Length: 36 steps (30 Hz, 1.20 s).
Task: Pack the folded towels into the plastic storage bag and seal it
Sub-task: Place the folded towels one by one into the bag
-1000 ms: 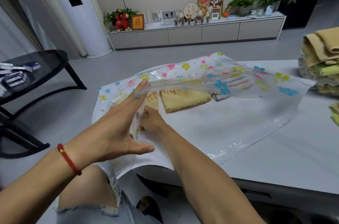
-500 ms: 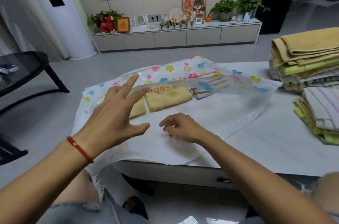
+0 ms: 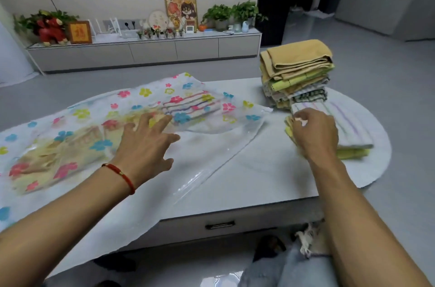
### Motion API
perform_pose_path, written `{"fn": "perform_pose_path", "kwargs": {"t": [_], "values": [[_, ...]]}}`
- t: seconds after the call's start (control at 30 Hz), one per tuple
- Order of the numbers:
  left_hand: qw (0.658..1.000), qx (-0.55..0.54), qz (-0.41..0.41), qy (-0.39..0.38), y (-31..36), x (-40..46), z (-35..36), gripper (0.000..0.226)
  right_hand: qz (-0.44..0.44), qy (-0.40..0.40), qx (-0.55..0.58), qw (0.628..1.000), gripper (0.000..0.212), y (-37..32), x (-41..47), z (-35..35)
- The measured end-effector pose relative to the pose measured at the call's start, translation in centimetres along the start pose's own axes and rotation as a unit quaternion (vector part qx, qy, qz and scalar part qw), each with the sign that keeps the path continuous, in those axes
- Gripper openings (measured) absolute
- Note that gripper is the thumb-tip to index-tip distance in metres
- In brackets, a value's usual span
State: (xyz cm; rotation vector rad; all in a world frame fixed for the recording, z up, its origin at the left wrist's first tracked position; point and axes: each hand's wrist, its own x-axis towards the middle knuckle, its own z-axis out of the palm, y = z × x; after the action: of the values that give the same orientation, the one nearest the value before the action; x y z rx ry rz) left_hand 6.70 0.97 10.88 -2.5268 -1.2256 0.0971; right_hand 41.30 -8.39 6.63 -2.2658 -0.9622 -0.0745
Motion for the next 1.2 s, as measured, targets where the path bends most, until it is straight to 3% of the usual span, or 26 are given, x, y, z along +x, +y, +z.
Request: {"fn": "perform_pose_path", "kwargs": {"t": [0.07, 0.2, 0.37, 0.5, 0.67, 0.8, 0.87, 0.93, 1.03, 1.13, 1.2], "values": [[1.000, 0.012, 0.007, -0.006, 1.2, 1.4, 0.3, 0.063, 0.075, 0.016, -0.049, 0.996, 0.038, 2.4, 2.8, -0.8], [0.999, 0.032, 0.028, -0.025, 2.8, 3.7, 0.9, 0.068, 0.173, -0.080, -0.113, 0.975, 0.048, 6.6, 6.6, -0.9], [0.998, 0.034, 0.038, -0.027, 2.5, 5.0, 0.6, 0.076, 0.198, -0.098, -0.120, 0.968, 0.052, 8.7, 8.8, -0.9], [1.000, 0.006, 0.021, -0.016, 1.2, 5.5, -0.9, 0.075, 0.093, -0.088, -0.170, 0.977, 0.059, 8.1, 9.5, -1.4], [1.000, -0.018, 0.007, 0.013, -1.2, 6.0, -3.1, 0.081, 0.123, -0.245, -0.057, 0.960, 0.066, 6.8, 9.9, -3.4], [0.999, -0.032, 0.021, 0.034, -3.3, 6.5, -4.8, 0.091, 0.114, -0.224, 0.142, 0.957, 0.035, 6.1, 9.1, -4.0], [0.998, -0.042, 0.025, 0.030, -4.3, 6.9, -5.4, 0.098, 0.097, -0.248, 0.256, 0.929, 0.041, 5.4, 8.3, -4.2], [0.998, -0.045, 0.025, 0.020, -5.1, 7.1, -6.1, 0.106, 0.052, -0.323, 0.346, 0.880, 0.047, 4.1, 7.6, -4.0], [0.999, -0.048, 0.019, 0.013, -5.9, 7.2, -7.0, 0.117, -0.001, -0.470, 0.457, 0.755, 0.049, 0.5, 6.2, -2.7], [0.999, -0.046, 0.016, 0.004, -6.4, 7.0, -7.8, 0.120, -0.033, -0.569, 0.487, 0.662, 0.051, -5.2, 4.6, 0.3], [0.999, -0.046, 0.019, -0.004, -6.6, 7.1, -8.2, 0.121, -0.052, -0.620, 0.469, 0.626, 0.049, -9.6, 3.4, 3.3]]}}
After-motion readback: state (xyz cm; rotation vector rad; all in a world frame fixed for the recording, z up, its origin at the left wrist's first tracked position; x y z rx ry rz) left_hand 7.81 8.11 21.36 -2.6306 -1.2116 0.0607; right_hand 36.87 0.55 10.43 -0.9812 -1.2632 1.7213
